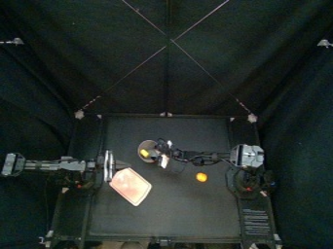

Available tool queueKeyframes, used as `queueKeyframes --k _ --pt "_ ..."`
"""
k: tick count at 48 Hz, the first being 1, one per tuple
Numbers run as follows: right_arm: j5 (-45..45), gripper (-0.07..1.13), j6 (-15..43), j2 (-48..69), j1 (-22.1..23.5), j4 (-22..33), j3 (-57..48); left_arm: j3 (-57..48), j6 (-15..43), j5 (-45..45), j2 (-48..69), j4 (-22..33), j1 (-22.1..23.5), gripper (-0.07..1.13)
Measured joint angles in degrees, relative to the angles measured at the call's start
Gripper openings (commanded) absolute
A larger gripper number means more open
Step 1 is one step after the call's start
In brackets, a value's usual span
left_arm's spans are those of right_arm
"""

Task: Pick the yellow can then place it in the grey bowl
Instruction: Drop yellow can in the grey bowl and return to neutral

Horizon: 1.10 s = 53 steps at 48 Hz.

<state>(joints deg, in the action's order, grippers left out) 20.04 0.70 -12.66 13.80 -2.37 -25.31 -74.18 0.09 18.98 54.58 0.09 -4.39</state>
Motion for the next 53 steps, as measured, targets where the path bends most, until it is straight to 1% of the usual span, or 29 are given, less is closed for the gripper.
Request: queueKeyframes --k 6,20,24,32,38,46,53 --pt "4.1 0.91 -0.1 5.9 -0.6 0.0 -5.3 -0.4 -0.1 0.0 0.0 -0.1 0.1 0.05" --pt "21.9 0.91 -0.1 22.8 -2.2 -0.3 -22.9 -0.6 -0.1 0.0 0.0 0.3 0.2 0.05" --pt "24.7 0.91 0.0 25.8 -2.5 -0.2 -26.7 -0.7 -0.1 0.0 0.0 0.3 0.2 0.05" --pt "25.7 0.91 -0.1 31.7 -3.8 0.0 -32.9 -0.7 0.1 -0.2 0.0 0.2 0.1 0.05" --pt "25.7 0.91 -0.4 34.5 -4.2 0.6 -35.6 -0.7 0.1 -0.2 0.0 -0.3 0.2 0.05" --pt "25.7 0.91 -0.1 35.2 -4.2 1.8 -38.1 -0.9 0.1 -0.3 0.0 -0.3 0.2 0.05" --pt "25.7 0.91 0.1 35.4 -4.9 1.3 -39.0 -1.0 0.1 -0.2 0.0 -0.3 0.2 0.05"
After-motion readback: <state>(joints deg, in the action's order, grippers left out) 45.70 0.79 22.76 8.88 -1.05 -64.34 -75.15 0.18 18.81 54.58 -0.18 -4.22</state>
